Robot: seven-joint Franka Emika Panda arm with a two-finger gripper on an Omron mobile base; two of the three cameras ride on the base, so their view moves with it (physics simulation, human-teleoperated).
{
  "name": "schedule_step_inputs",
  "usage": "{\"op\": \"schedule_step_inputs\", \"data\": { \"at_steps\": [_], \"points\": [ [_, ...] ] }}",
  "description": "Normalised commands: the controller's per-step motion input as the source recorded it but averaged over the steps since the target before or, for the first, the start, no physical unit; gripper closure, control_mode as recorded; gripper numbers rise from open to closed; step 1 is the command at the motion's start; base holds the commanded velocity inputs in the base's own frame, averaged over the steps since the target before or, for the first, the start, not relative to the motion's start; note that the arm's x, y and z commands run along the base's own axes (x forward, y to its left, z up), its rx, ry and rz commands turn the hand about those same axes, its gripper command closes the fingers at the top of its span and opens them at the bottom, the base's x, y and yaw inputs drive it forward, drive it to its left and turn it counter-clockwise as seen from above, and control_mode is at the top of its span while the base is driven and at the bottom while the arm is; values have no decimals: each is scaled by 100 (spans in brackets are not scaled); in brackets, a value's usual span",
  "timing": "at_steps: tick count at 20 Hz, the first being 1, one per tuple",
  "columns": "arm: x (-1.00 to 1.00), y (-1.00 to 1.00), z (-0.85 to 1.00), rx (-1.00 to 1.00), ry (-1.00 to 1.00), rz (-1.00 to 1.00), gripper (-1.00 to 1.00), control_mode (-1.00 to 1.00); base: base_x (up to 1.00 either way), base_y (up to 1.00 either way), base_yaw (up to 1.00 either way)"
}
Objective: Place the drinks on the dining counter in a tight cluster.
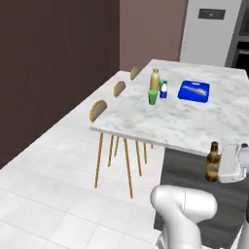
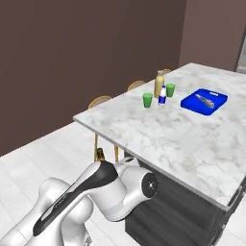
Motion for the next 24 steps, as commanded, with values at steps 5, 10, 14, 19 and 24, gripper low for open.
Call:
{"op": "schedule_step_inputs", "data": {
  "at_steps": [5,10,14,19,24],
  "points": [
    [0,0,0,0,0,0,100,100,81,19,-3],
    [0,0,0,0,0,0,100,100,65,16,-23],
    [0,0,0,0,0,0,100,100,49,26,-40],
    [0,0,0,0,0,0,100,100,53,31,-29],
    [0,0,0,0,0,0,100,100,63,30,-22]
  ]
}}
